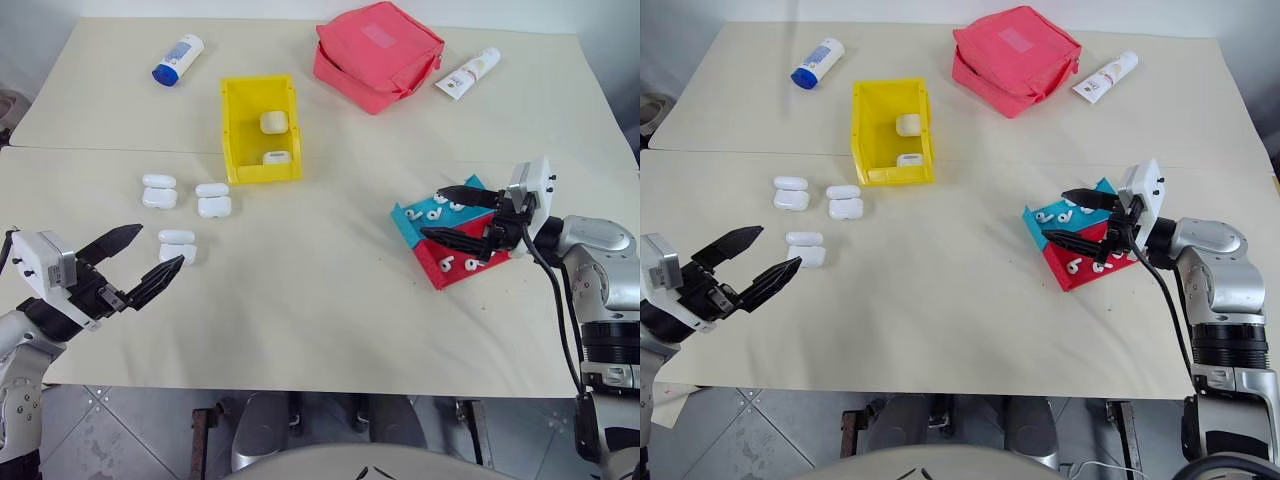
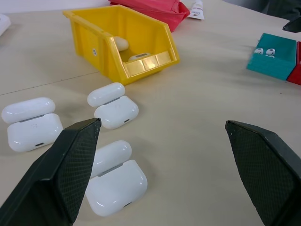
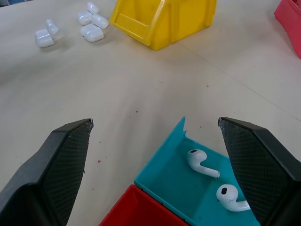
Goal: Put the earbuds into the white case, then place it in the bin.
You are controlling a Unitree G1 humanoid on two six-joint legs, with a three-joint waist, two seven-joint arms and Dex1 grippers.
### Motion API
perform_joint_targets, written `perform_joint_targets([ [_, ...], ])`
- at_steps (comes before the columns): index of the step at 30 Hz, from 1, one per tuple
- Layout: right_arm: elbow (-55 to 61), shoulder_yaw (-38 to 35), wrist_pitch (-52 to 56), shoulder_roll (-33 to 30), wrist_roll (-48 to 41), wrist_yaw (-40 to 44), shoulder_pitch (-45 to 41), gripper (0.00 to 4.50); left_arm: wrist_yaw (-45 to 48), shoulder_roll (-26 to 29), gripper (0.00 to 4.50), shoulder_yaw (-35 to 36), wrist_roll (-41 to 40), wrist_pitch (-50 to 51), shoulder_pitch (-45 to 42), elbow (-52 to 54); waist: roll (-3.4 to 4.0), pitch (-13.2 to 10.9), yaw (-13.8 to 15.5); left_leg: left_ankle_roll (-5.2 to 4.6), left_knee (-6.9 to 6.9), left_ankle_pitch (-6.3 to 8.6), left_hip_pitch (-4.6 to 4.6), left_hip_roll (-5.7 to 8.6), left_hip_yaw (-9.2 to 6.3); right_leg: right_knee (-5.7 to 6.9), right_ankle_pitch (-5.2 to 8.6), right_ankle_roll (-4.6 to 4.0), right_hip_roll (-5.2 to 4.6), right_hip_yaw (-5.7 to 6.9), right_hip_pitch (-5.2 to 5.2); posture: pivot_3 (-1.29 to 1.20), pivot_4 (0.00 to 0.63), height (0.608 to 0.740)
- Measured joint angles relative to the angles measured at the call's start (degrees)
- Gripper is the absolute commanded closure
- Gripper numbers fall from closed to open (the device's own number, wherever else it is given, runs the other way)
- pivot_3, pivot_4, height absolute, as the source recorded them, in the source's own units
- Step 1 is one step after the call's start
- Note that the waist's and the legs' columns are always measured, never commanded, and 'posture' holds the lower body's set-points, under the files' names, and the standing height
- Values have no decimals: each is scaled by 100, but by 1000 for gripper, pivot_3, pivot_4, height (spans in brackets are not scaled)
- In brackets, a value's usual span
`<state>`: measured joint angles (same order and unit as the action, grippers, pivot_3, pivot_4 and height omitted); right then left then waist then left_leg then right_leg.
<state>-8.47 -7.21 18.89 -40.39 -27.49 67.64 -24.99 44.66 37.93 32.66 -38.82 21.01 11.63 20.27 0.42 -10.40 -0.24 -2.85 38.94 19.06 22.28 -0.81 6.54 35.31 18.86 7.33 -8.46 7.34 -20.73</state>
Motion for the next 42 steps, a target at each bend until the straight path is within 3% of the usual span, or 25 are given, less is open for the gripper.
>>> perform_joint_targets([
  [9,2,5,30,77,-44,-31,-112,28,-571,-36,0,64,101,172,-61,130,-5,-3,-14,0,-1,1,0,0,0,-1,0,0,1,0,-1,0,150,740],
  [17,-188,126,109,219,-78,158,-572,28,-226,18,0,1294,-722,916,1610,908,-14,-10,-139,4,-5,2,0,-5,-4,-21,0,0,0,1,5,0,150,740],
  [21,-475,262,-1,239,-26,429,-741,28,343,-375,0,1916,-843,725,2500,934,-14,-16,-137,6,-6,5,1,-6,-3,-36,0,-1,0,1,4,0,150,740],
  [29,-833,489,-262,236,107,1125,-1041,28,369,-639,0,2058,-784,480,2804,1134,-14,-23,-118,8,-5,9,1,-4,-14,-50,1,-2,-10,0,5,0,150,740],
  [35,-1023,611,-435,250,288,1259,-1236,28,-891,-266,0,1631,-534,1091,2218,1600,-7,-27,-139,6,-4,7,0,-4,-14,-34,1,-3,-9,-1,8,0,150,740],
  [42,-1108,698,-527,291,401,1285,-1259,28,-3895,353,0,812,-1012,3900,-154,1981,-6,-29,-122,0,3,3,1,4,-37,-18,0,-2,-7,5,24,0,150,740],
])
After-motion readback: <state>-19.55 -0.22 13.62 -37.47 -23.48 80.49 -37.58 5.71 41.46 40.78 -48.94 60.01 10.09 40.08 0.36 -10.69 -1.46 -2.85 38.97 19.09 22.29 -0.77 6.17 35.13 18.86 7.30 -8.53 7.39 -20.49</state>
